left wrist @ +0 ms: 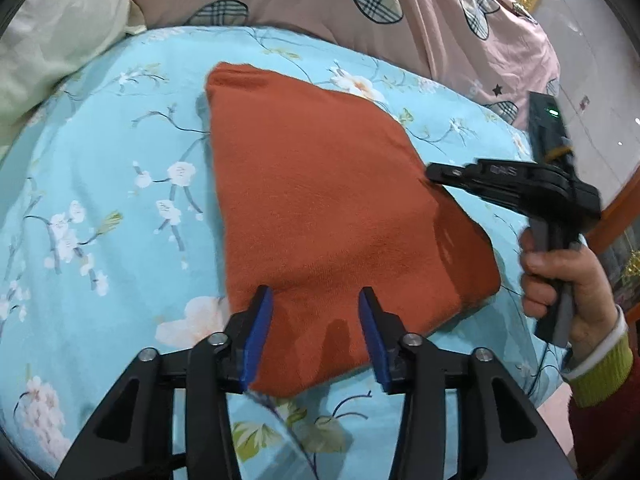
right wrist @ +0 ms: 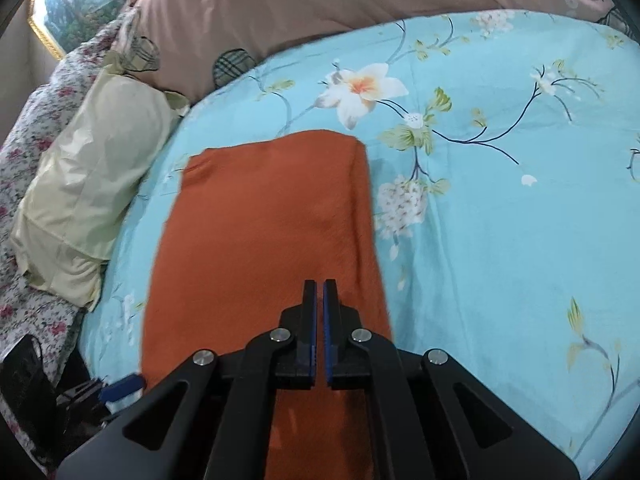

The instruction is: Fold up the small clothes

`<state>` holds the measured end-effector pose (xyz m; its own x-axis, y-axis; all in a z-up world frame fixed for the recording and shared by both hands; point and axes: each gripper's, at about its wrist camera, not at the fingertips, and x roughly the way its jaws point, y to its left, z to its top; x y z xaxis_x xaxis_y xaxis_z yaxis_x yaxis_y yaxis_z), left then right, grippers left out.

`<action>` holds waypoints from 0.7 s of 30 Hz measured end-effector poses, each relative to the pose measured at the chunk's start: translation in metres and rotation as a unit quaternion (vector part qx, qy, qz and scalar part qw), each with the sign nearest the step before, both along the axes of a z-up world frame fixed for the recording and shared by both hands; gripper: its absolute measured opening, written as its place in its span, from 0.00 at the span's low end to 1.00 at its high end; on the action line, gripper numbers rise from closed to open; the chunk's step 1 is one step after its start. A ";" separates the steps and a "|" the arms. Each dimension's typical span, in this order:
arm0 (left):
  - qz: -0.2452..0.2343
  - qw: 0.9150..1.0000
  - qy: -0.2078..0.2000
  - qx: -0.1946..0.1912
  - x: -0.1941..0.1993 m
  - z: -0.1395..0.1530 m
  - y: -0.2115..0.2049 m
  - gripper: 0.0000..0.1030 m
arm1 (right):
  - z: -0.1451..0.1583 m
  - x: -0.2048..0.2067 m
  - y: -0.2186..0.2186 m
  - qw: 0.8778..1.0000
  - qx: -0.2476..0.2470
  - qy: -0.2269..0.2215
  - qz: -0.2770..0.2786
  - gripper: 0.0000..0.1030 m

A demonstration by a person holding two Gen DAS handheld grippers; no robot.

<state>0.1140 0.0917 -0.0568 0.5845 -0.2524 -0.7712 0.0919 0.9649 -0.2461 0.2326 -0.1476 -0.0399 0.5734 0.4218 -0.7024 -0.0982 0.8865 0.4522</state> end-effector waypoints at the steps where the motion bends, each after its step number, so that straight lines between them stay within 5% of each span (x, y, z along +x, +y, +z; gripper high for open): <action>1: 0.008 1.000 -0.002 0.005 -0.004 0.002 0.001 0.58 | 0.003 -0.007 0.002 1.000 0.001 -0.002 0.004 0.03; 3: 0.031 0.999 -0.005 0.016 -0.011 0.005 0.006 0.78 | 0.008 -0.027 0.005 1.000 0.006 -0.006 0.012 0.03; 11: 0.065 0.996 -0.001 0.059 -0.044 0.003 0.013 0.81 | 0.005 -0.104 0.015 0.999 -0.019 -0.003 0.029 0.06; 12: 0.069 0.995 0.002 0.065 -0.049 0.001 0.013 0.81 | 0.002 -0.117 0.017 0.999 -0.027 0.001 0.032 0.11; 15: 0.069 0.995 0.010 0.075 -0.062 -0.003 0.011 0.81 | -0.005 -0.145 0.017 0.998 -0.048 0.002 0.032 0.53; 21: 0.053 0.994 0.021 0.089 -0.089 -0.010 0.001 0.82 | -0.013 -0.191 0.019 0.996 -0.085 -0.001 0.037 0.61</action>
<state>0.0246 0.0930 -0.0665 0.5671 -0.0489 -0.8222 -0.0185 0.9972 -0.0721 0.0420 -0.1285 -0.0526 0.5470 0.3380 -0.7659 -0.1664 0.9405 0.2962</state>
